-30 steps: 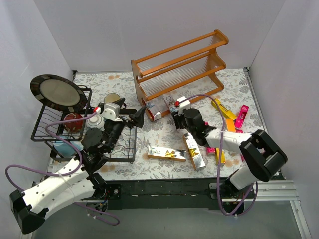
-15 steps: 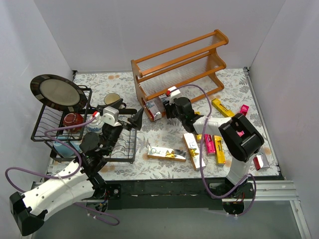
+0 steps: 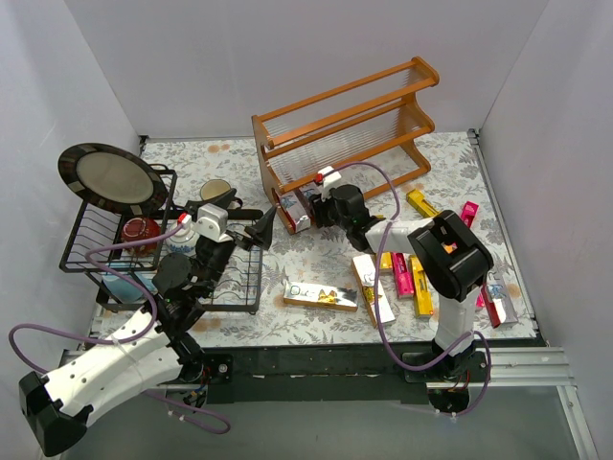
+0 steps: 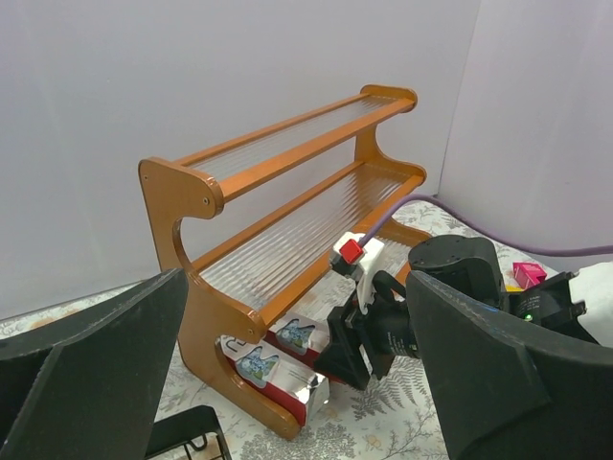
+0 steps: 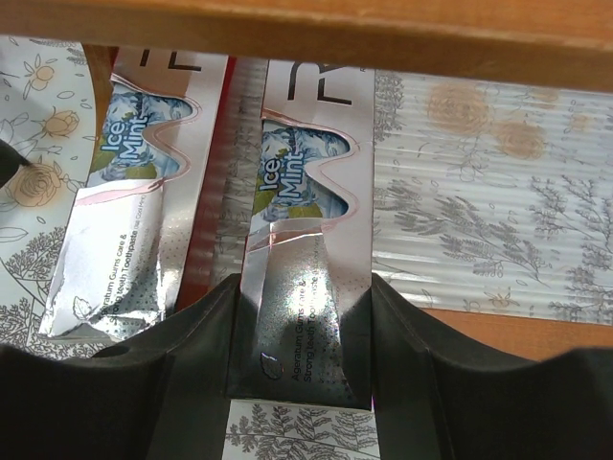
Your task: Place and organize the toothpastes onto the shelf
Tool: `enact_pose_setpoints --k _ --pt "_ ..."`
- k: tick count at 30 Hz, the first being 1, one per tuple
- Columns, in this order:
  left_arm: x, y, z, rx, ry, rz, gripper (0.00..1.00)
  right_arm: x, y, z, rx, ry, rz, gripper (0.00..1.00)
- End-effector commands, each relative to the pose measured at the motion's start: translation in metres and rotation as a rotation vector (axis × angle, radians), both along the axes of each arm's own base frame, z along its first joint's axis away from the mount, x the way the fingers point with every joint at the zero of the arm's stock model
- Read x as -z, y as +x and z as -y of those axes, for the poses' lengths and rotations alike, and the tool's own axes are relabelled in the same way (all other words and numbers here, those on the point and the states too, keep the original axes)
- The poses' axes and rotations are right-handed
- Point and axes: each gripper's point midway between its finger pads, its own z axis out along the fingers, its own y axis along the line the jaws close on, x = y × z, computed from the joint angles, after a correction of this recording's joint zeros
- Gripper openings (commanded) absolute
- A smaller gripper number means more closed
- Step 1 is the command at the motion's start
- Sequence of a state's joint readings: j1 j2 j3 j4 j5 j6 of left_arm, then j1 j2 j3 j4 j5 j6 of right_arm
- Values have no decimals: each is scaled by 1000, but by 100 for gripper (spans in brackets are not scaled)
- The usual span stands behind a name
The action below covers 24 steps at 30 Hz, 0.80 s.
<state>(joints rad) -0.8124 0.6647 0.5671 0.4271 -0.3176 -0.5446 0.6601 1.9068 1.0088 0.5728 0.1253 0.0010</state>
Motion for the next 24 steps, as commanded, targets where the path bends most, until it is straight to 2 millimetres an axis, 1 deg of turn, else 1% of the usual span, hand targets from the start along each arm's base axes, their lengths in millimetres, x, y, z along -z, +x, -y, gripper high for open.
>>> enact_pose_setpoints --k 1,3,8,9,10,14,15,17,18,20,24 --pt "0 -1 3 25 3 7 98 -44 18 -17 -24 105 107 51" --pt "0 -1 4 33 6 7 98 -44 18 -17 -23 101 106 53" --pt "2 1 4 34 8 4 98 -46 23 -18 -20 108 113 52" --pt "2 2 4 33 9 3 98 -43 23 -20 -23 108 104 52" --pt "3 1 5 35 11 2 98 -46 24 -21 -24 112 108 51" --pt "6 3 7 43 21 -4 98 -46 25 -23 -23 121 102 53" --pt "6 3 8 44 22 -4 98 -46 25 -22 -20 124 102 57" --pt "6 3 9 50 23 -4 98 -47 24 -22 -24 125 95 61" --pt "7 3 9 54 26 -7 98 -50 23 -22 -23 127 97 67" --pt "8 4 10 54 31 -12 98 -53 22 -21 -23 128 95 73" --pt "9 4 11 62 31 -16 98 -59 19 -21 -35 134 93 76"
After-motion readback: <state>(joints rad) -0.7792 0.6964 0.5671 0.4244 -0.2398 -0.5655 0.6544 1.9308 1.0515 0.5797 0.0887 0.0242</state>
